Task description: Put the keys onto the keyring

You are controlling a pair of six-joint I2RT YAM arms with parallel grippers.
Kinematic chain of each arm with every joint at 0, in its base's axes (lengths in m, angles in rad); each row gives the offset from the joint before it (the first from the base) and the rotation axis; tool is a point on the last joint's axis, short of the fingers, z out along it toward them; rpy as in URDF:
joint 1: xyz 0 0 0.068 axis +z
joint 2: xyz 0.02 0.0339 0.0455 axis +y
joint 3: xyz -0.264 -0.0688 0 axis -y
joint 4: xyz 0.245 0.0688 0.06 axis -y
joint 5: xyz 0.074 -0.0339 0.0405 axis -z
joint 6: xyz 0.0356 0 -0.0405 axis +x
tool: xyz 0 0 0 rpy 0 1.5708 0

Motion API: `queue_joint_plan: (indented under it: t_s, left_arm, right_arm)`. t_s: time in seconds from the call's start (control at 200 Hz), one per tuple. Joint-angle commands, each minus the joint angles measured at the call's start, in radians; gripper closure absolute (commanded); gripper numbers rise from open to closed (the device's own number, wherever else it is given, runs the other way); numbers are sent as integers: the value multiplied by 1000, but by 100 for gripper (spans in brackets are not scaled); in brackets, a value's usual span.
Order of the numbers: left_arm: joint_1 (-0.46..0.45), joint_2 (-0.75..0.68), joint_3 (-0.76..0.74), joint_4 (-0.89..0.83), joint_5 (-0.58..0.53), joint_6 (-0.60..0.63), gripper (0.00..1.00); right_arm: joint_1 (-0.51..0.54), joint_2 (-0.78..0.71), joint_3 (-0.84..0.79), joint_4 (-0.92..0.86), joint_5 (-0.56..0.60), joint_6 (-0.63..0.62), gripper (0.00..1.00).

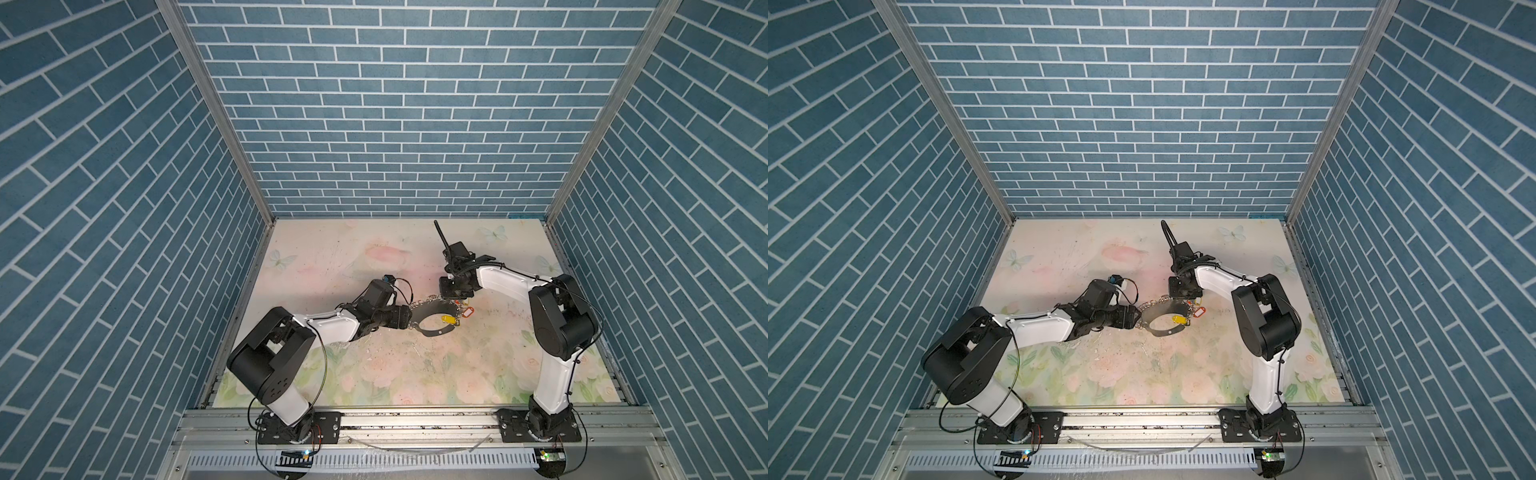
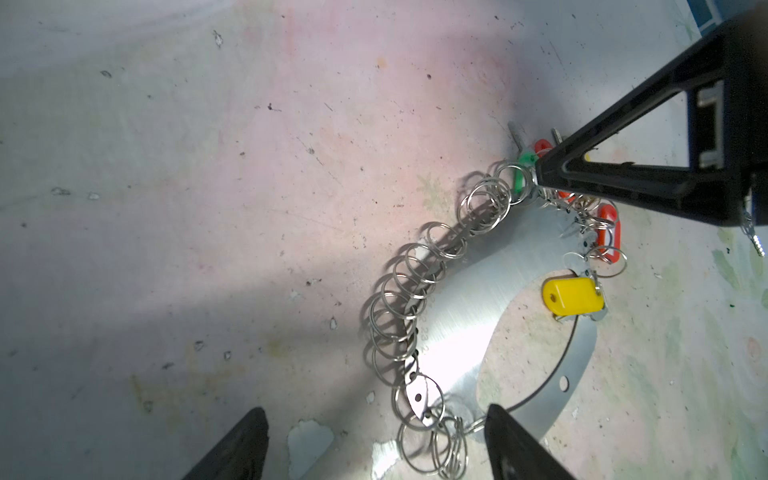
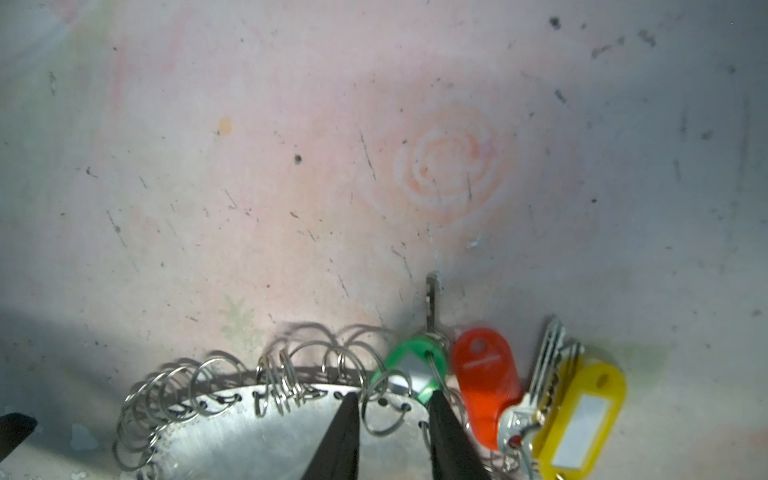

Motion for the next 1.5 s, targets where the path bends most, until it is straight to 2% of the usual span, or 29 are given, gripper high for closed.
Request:
queue_joint_plan:
  t_s: [0.0,0.38,0.62,0.86,0.96,1.19,1.49]
  left_arm:
    - [3,-15,-3,-12,-11,11,17]
    - [3,-18,-4,-13,-12,14,17]
    - [3,-19,-4,-14,-15,15,17]
    - [3,-21,-6,-14,-15,17,17]
    - [3,-20,-6,-15,-17,19,16]
    - [3,-19,-4,-16,-20,20,16]
    - [3,-30,-11,-22,-27,25,16]
  right_arm:
    - [-2,7,23,-36,23,-19,70]
    - [8,20,39,-55,52,-23,70]
    - [18,3,39,-61,78,-29,79]
    - [31,-2,46,-78,119,-30,80]
    - [37,1,52,-81,120,-27,79]
    - [48,36,73,-79,106,-24,70]
    - [51,50,85,-108,151,-25,70]
